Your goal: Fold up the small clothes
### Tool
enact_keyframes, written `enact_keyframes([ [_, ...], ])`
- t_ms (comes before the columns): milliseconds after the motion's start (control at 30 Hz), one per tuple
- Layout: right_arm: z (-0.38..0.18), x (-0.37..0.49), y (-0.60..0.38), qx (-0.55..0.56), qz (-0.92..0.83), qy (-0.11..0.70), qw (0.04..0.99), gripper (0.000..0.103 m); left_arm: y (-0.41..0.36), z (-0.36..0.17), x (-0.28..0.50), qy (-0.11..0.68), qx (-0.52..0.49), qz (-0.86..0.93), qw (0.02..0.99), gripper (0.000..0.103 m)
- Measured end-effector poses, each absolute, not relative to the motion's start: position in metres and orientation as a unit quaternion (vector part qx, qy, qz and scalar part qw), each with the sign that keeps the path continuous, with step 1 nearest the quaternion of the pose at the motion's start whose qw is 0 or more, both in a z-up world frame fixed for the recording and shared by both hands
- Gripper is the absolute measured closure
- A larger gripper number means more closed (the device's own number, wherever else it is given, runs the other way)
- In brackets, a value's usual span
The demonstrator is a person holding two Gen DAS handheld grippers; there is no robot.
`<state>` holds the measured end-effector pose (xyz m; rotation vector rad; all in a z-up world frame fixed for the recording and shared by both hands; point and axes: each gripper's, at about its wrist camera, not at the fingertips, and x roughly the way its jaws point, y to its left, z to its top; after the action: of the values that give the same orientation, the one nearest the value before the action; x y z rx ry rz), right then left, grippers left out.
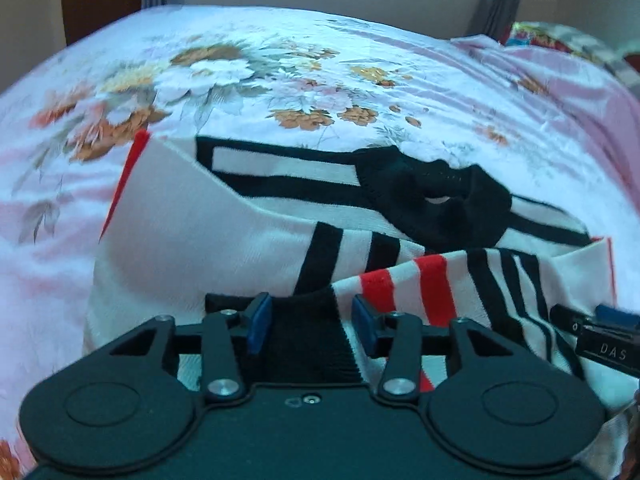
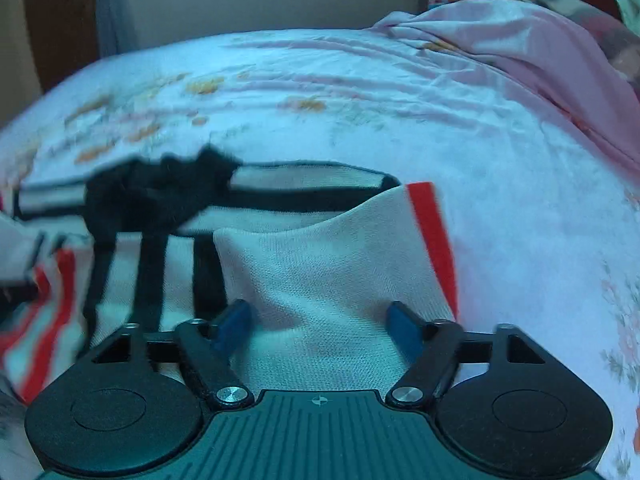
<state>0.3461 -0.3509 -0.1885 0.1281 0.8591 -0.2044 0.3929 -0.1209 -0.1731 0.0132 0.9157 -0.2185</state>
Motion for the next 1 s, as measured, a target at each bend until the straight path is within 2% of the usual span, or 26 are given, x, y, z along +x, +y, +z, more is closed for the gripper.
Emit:
enact_keyframes([
  [133,-0.181,0.348,-0.353,0.061,-0.098,0.426,0.897,0.022,-0.12,-0.173,0.387,0.438,0.015,-0.11,0.892,0.057],
  [200,-0.17,0.33,-0.346,0.063,-0.093,0.396,0.911,0.022,-0.116,-0.172,0.375,0.434,0.02,-0.117,0.893,0.057],
  [333,-0.19,0.301,-0.322,0.024,-0.073,0.398,0.914,0.022,-0.108,-0.173,0.348,0.419,0.033,-0.128,0.898,0.056],
  [433,-0.188,0.299,-0.333,0.068,-0.072,0.407,0.908,0.021,-0.103,-0.17,0.337,0.416,0.041,-0.129,0.899,0.057],
  [533,-0.179,0.29,-0.327,0.064,-0.074,0.407,0.908,0.021,-0.1,-0.165,0.328,0.414,0.044,-0.129,0.9,0.056],
  [667,-0.194,0.273,-0.32,0.052,-0.071,0.39,0.917,0.015,-0.1,-0.167,0.322,0.411,0.055,-0.13,0.901,0.055],
  [833,-0.189,0.29,-0.316,0.046,-0.071,0.431,0.898,0.008,-0.107,-0.16,0.331,0.44,0.06,-0.115,0.889,0.054],
  [900,-0.185,0.291,-0.316,0.054,-0.067,0.44,0.894,0.0,-0.105,-0.155,0.33,0.447,0.058,-0.11,0.886,0.052],
  [1000,-0.169,0.286,-0.31,0.047,-0.048,0.466,0.882,0.0,-0.095,-0.141,0.315,0.441,0.044,-0.114,0.889,0.045],
])
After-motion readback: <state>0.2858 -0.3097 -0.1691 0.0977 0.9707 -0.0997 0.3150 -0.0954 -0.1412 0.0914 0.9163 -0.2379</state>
